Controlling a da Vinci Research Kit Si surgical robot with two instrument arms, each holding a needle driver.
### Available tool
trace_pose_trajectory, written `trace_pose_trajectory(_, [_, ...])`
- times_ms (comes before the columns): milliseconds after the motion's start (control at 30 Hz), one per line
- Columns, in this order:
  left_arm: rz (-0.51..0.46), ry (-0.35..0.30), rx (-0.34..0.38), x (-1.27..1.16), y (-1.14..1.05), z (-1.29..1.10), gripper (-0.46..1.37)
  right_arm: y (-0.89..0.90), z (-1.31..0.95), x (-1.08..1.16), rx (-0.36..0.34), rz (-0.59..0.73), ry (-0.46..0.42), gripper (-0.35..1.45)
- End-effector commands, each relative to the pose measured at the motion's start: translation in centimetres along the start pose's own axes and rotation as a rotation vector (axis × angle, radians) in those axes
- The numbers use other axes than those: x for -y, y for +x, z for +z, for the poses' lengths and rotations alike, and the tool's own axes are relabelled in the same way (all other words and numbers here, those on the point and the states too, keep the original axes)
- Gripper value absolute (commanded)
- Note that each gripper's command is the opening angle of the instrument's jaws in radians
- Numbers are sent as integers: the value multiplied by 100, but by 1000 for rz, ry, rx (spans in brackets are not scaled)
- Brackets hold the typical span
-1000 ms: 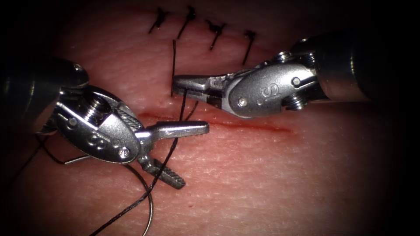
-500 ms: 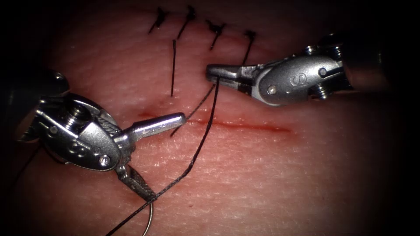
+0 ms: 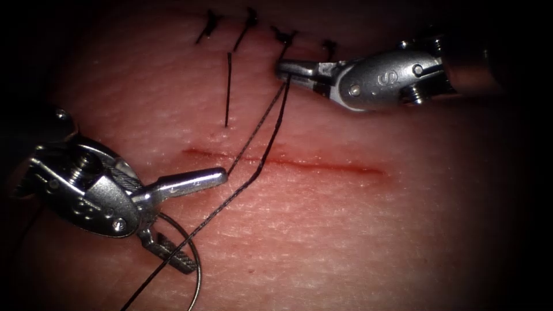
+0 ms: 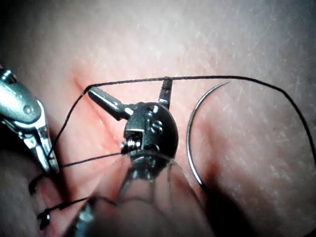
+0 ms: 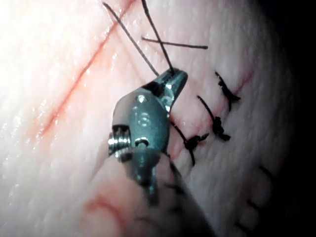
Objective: Wound Closure
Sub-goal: Grasp the suture with the right hand and pass more suture length to the left hand.
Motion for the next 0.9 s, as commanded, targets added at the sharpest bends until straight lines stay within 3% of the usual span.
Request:
trace_pose_trajectory(33, [6, 9, -5, 1, 1, 0, 93, 0, 0, 0, 1, 0, -2, -35])
trace_pose_trajectory(333, [45, 26, -82, 1, 22, 5, 82, 2, 5, 1, 9, 0, 2, -35])
trace_pose_trajectory(667, [72, -2, -115, -6, 20, 5, 64, -1, 5, -1, 12, 0, 3, -35])
trace_pose_trajectory(767, [80, -19, -130, -11, 20, 9, 54, -1, 5, -1, 13, 0, 3, -35])
trace_pose_trajectory(900, [126, -40, -154, -17, 20, 13, 24, -1, 6, -1, 13, 0, 2, -35])
